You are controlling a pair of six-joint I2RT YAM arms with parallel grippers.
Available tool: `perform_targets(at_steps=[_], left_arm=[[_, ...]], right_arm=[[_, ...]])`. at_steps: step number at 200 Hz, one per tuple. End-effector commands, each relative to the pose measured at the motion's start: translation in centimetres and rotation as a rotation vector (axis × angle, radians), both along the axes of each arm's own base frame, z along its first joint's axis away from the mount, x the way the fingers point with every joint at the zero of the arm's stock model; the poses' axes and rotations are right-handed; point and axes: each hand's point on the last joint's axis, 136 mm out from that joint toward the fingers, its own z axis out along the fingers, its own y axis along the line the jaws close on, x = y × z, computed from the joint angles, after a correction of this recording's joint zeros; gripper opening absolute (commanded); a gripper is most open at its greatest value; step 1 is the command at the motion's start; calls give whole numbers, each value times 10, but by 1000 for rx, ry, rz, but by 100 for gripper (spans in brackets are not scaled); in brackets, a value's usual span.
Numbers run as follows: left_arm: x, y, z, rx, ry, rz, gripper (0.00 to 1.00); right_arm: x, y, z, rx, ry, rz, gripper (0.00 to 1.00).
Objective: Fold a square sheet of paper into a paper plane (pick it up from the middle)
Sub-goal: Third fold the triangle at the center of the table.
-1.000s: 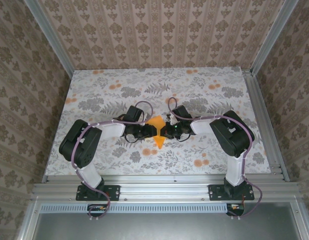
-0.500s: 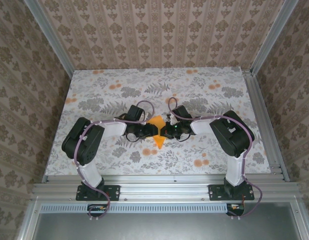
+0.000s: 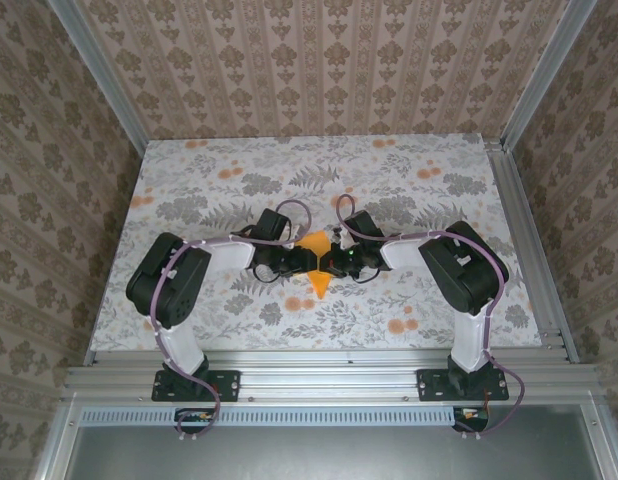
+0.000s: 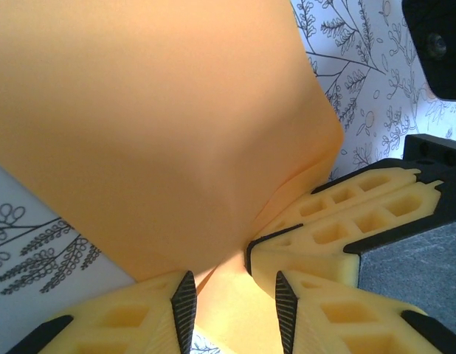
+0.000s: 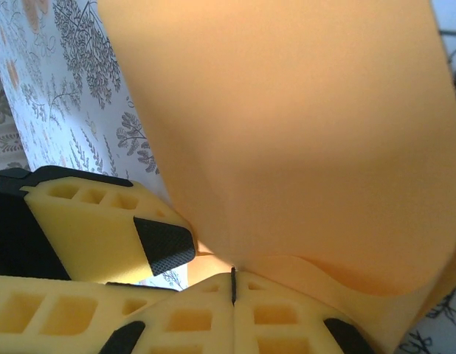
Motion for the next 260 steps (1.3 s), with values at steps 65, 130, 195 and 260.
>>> perform_targets(at_steps=[65,130,195,260], left_arm=[[-20,39,-62,279,54,-70,34],[-22,36,-65,269,58,-80,34],[-18,24,-49,190,48,-68,32],[-17,14,-40,133,48,-68,30]], right_arm=[[-3,-31,19,-13,-43,-27,10],[-21,-46,11,-39,-10,-8,11],[-11,-32,11,-7,-12,7,11],[-7,-19,13,30,-16,17,10]])
